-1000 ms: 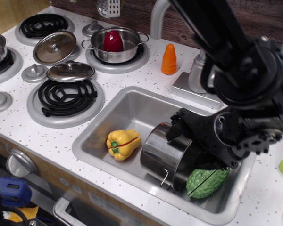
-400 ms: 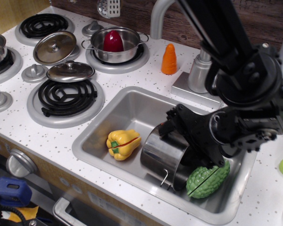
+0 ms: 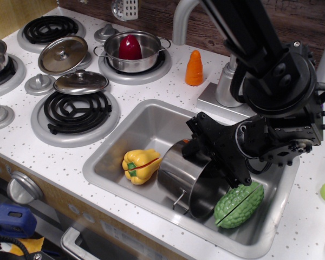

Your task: Flip pot upright in sink

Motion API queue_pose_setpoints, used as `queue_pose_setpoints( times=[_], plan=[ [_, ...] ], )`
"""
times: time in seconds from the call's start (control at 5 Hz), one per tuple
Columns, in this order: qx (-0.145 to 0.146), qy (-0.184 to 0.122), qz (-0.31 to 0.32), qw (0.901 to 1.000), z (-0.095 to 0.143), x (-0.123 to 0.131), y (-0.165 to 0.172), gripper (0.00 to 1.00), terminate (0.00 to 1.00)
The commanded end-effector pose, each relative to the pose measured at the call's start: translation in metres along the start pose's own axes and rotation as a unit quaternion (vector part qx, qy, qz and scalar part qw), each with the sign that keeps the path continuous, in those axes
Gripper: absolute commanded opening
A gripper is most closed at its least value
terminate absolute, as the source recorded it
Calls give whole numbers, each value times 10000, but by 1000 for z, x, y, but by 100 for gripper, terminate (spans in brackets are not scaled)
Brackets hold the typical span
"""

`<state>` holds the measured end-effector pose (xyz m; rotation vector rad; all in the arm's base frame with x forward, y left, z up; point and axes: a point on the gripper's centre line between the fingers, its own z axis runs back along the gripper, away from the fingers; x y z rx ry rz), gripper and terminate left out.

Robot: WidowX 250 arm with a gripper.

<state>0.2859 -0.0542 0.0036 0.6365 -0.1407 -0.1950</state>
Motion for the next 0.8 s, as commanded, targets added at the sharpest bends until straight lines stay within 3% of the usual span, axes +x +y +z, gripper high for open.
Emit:
queue_pose_setpoints(
  times=[0.0, 0.6],
  plan=[
    [-659, -285, 392, 9967, 0, 9, 13, 0, 0],
    [-2122, -165, 707, 9745, -9, 8, 25, 0, 0]
  ],
)
